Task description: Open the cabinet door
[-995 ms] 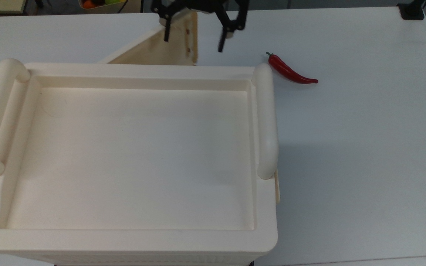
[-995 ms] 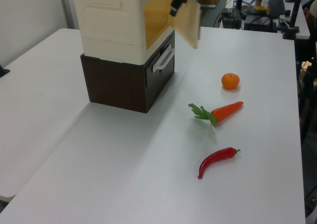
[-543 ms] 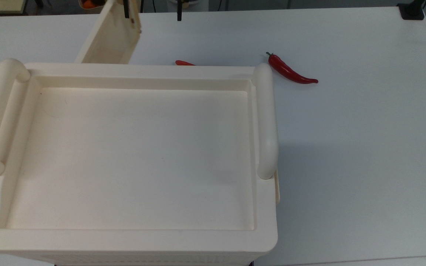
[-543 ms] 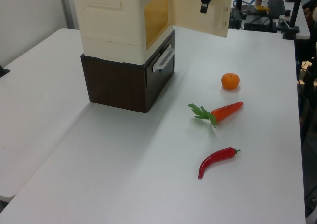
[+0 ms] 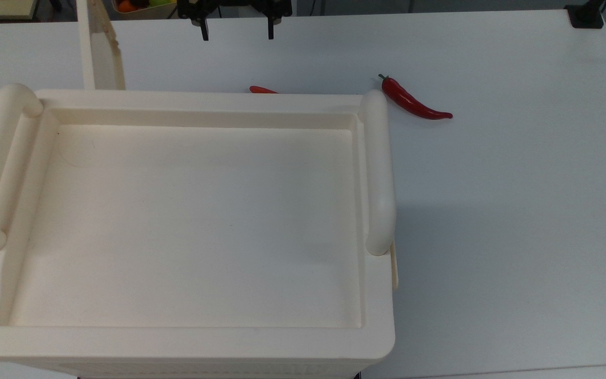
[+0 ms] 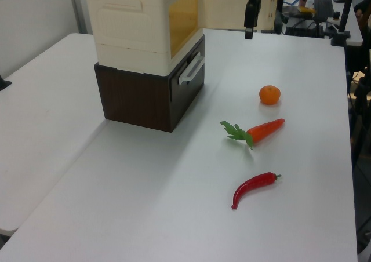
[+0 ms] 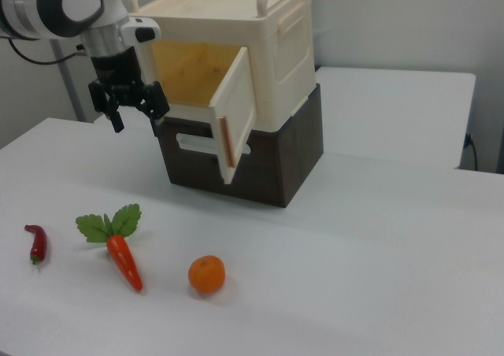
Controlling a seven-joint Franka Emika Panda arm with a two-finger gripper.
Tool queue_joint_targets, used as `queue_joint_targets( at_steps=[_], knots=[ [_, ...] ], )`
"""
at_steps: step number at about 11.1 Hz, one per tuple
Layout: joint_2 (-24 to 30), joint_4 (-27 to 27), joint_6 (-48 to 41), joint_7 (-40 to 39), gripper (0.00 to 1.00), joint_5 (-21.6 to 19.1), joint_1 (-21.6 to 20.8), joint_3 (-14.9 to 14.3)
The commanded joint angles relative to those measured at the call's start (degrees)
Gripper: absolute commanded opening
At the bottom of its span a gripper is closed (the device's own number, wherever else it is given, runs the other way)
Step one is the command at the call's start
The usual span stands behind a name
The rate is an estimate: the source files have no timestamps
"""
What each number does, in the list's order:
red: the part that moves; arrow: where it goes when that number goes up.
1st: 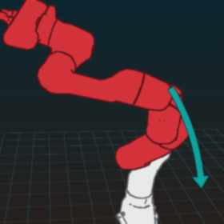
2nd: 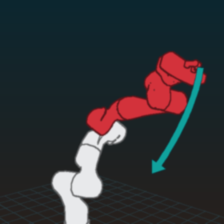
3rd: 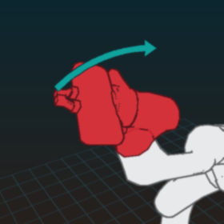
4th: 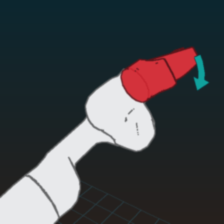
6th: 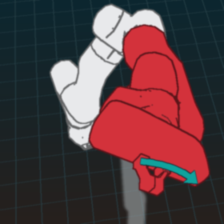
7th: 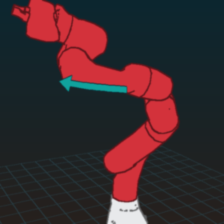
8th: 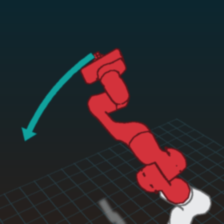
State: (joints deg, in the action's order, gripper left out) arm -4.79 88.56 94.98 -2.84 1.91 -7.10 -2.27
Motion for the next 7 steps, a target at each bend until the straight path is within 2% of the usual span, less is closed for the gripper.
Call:
queue_joint_targets(
  at_steps=[1,2,7],
  knots=[
    [5.13,6.96,0.03,-0.06,1.00,-2.27,2.36,-0.19],
    [5.32,8.36,-0.14,-0.06,1.00,-2.09,2.71,-0.19],
    [5.05,7.68,0.30,-0.23,1.00,-1.04,3.94,-0.10]
  ],
)
